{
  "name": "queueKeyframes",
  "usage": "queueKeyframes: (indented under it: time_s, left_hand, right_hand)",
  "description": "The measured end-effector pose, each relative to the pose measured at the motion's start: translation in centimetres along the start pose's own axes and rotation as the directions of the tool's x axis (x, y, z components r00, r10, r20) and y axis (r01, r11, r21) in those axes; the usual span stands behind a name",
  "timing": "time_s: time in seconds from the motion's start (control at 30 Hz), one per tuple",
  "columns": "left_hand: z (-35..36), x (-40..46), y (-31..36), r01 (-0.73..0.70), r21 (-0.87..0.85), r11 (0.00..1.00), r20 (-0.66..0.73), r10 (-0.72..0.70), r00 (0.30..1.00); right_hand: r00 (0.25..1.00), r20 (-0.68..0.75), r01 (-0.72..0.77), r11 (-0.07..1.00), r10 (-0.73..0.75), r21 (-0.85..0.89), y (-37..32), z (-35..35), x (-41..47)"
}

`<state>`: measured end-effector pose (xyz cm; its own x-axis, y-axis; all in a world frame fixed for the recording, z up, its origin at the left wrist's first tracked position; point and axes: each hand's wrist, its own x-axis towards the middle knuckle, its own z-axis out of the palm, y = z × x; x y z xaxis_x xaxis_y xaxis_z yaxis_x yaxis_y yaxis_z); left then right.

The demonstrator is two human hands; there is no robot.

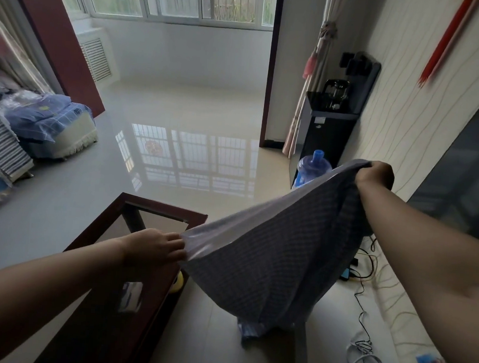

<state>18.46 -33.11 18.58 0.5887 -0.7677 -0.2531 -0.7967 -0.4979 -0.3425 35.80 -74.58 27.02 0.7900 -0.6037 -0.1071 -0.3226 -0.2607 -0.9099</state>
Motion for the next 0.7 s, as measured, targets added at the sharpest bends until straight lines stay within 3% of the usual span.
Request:
queueKeyframes:
  time_s: [0.07, 0.17, 0.37, 0.5, 0.57, 0.7]
  left_hand:
    - [0.5, 0.4, -1.0, 0.109, 0.077, 0.991, 0.098, -0.117, 0.988]
    - [1.0, 0.1, -2.9, 0.287, -0.051, 0.957, 0.113, -0.28, 0.953]
    - [1.5, -1.1, -5.2, 0.289, 0.02, 0.957, 0.155, -0.289, 0.945]
    - [2.3, -2.1, -6.2, 0.378, 0.018, 0.926, 0.119, -0.377, 0.918]
    - [2.8, -2.7, -6.3, 0.313, 0.054, 0.948, 0.086, -0.317, 0.945]
    - [4.0, -3.1, -4.7, 0.138, 0.084, 0.987, 0.205, -0.153, 0.967]
  right_hand:
    - [0.995, 0.049, 0.089, 0.994, -0.086, -0.067, 0.3, 0.3, -0.6]
    - [0.983, 0.035, 0.181, 0.973, -0.178, -0.141, 1.1, 0.8, -0.6]
    - [0.956, 0.088, 0.293, 0.928, -0.28, -0.23, 2.0, 1.5, -1.1]
    - [0.962, 0.06, 0.272, 0.926, -0.266, -0.263, 2.4, 1.2, -0.7]
    - [0.966, 0.052, 0.257, 0.926, -0.253, -0.275, 2.5, 1.0, -0.7]
    - [0.948, 0.068, 0.318, 0.908, -0.312, -0.274, 2.6, 1.7, -1.5]
